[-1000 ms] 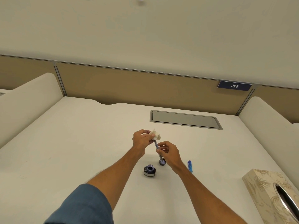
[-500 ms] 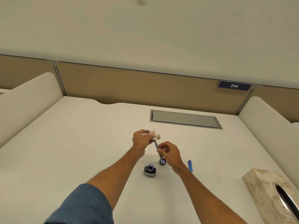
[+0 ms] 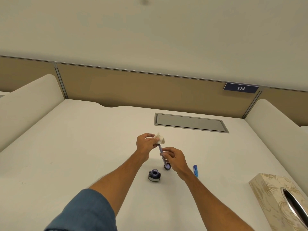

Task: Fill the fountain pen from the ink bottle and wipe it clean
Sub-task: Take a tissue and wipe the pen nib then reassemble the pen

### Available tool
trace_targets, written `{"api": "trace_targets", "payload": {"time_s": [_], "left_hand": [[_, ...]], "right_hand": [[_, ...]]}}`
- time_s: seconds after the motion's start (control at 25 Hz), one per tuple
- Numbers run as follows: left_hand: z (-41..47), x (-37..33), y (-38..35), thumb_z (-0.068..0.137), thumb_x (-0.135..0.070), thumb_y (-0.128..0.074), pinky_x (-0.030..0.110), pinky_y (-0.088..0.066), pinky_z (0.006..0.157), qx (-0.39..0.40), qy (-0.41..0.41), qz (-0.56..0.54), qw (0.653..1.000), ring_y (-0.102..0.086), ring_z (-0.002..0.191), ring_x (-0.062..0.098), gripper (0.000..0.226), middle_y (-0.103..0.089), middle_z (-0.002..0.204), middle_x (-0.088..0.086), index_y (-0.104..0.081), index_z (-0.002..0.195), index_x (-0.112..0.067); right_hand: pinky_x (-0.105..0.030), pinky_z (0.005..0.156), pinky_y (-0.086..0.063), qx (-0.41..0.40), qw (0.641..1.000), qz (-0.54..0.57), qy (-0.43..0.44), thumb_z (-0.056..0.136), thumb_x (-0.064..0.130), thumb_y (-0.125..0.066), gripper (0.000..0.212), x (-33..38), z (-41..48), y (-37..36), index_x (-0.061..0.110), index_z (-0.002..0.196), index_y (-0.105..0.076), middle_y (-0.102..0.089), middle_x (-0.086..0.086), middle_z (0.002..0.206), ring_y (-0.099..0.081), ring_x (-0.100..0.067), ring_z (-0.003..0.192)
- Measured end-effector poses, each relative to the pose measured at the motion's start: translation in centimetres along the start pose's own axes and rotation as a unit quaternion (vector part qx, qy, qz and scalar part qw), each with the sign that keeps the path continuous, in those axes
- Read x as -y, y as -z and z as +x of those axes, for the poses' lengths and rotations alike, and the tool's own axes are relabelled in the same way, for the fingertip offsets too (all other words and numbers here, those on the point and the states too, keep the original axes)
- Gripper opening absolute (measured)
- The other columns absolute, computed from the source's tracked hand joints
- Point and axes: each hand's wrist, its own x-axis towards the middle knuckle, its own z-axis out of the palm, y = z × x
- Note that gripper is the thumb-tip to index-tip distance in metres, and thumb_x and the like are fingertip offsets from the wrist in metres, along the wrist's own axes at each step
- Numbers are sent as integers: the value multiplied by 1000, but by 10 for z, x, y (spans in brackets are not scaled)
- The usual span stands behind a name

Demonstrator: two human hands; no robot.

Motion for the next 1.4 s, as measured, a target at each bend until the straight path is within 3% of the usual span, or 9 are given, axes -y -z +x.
{"api": "trace_targets", "payload": {"time_s": [0.2,0.36,0.48,0.68,0.92,1.08,1.16,1.28,1.4], "left_hand": [[-1,2,-2,78,-3,-75,31,-60,73,5,-2,0,1000,-70,89,32,18,-71,98,20,-65,92,-2],[-2,3,-3,78,-1,-75,32,-60,74,12,-1,-7,1000,-70,89,33,15,-70,98,22,-64,89,-4],[-2,3,-3,79,1,-74,29,-60,72,17,-4,-9,1000,-70,87,31,15,-70,99,23,-64,90,-2],[-2,3,-5,80,-1,-73,29,-60,71,22,-4,-10,1000,-70,89,33,17,-70,100,22,-63,94,-2],[0,3,-6,79,0,-73,29,-60,72,23,-2,-25,999,-69,86,30,15,-70,98,21,-64,91,-2],[1,2,-6,79,-1,-74,29,-60,72,22,-1,-18,1000,-70,89,32,16,-70,98,21,-64,91,-3],[0,2,-8,79,0,-74,28,-60,70,26,-2,-20,999,-70,88,32,15,-70,97,20,-64,90,-4],[1,2,-7,79,1,-73,27,-60,69,38,-7,-27,999,-69,85,31,15,-69,97,22,-63,90,-3],[3,4,-6,78,1,-74,29,-60,71,37,-7,-24,999,-69,87,32,17,-69,100,24,-63,91,-2]], "right_hand": [[-29,74,-58,-8,1000,-8,-1,81,16,-74,15,2,-1,0,14,96,-70,-72,1,86,-67,-16,78],[-26,67,-55,-7,999,-34,-15,90,12,-63,22,2,-1,0,9,110,-70,-68,-1,93,-62,-21,84],[-36,78,-58,16,1000,0,-21,95,12,-56,27,0,-2,0,12,120,-64,-70,-2,97,-67,-25,94],[-39,78,-58,-2,999,16,-27,84,17,-71,18,3,-1,2,11,100,-64,-75,-7,93,-71,-26,87],[-33,75,-55,7,999,-45,-6,96,16,-54,24,3,-1,2,13,116,-67,-67,-1,100,-62,-21,88],[-30,66,-55,-4,999,-38,7,86,19,-69,21,6,-2,3,20,106,-65,-67,2,88,-62,-15,76],[-29,66,-56,-18,999,-31,2,82,14,-73,18,7,-1,5,16,97,-64,-67,-1,86,-62,-14,73],[-31,68,-57,-3,1000,0,-16,88,10,-65,10,5,0,6,9,98,-65,-70,-9,92,-67,-23,79],[-35,78,-59,8,1000,2,-15,93,15,-59,16,2,0,7,14,106,-68,-72,-5,100,-68,-24,93]]}}
